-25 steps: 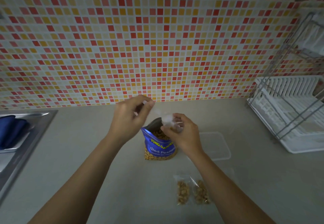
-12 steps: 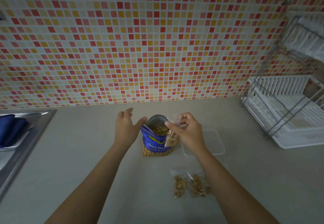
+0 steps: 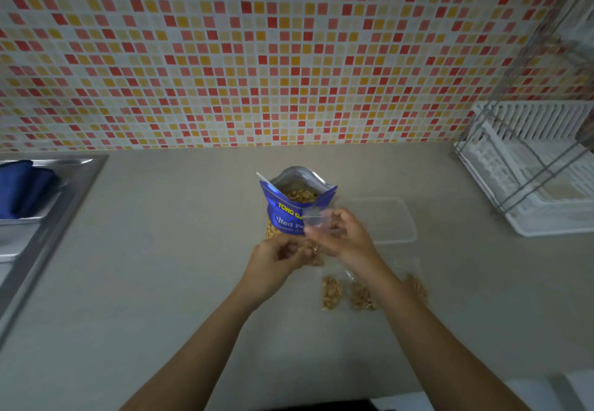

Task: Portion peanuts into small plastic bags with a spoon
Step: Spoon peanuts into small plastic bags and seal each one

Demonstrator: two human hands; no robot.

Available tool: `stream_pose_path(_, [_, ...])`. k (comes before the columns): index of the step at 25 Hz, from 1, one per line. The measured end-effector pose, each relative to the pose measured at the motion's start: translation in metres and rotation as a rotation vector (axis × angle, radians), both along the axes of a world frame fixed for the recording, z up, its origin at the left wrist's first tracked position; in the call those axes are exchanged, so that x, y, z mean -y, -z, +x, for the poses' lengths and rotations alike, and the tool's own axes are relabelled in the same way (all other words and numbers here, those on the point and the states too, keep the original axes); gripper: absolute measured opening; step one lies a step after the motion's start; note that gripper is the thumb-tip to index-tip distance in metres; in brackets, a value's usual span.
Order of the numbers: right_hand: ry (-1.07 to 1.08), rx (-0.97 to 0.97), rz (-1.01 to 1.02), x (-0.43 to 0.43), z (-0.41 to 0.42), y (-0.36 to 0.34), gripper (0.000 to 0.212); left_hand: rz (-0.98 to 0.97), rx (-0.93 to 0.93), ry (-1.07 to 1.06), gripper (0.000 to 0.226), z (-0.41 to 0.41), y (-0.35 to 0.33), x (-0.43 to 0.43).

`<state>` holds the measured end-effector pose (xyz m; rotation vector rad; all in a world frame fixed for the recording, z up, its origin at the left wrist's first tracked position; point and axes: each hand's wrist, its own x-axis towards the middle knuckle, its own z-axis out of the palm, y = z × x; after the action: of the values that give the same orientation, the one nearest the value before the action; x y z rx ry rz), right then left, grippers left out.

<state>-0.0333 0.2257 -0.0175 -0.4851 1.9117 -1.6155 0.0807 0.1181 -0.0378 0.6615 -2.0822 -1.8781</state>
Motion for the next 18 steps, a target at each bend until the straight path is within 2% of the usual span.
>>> stream_pose_path(1, [-0.032, 0.069, 0.010, -0.005, 0.003, 0.008, 0.019, 0.084, 0.031, -0.005, 0.017, 0.003, 0.007, 0.000])
stream_pose_path(3, [-0.049, 0.090, 0.084, -0.013, 0.004, 0.025, 0.005, 0.237, 0.120, 0.003, 0.012, 0.009, 0.020, -0.002])
stream_pose_path(6, [-0.006, -0.043, 0.228, -0.015, 0.001, 0.051, 0.012, 0.303, 0.242, 0.022, 0.012, 0.017, 0.038, -0.010])
stream_pose_path(8, [0.000, -0.167, 0.338, -0.012, 0.002, 0.064, 0.006, 0.212, 0.282, -0.003, 0.017, 0.019, 0.051, -0.013])
stream_pose_path(11, [-0.058, -0.385, 0.468, -0.007, 0.005, 0.077, 0.013, -0.023, 0.384, -0.112, 0.012, 0.020, 0.065, -0.016])
stream_pose_path(14, [-0.122, -0.499, 0.554, -0.004, 0.007, 0.087, 0.013, -0.203, 0.422, -0.173, 0.027, 0.021, 0.071, -0.026])
stream_pose_path(18, [-0.175, -0.631, 0.614, -0.002, 0.006, 0.096, 0.014, -0.348, 0.420, -0.170, 0.030, 0.018, 0.079, -0.034])
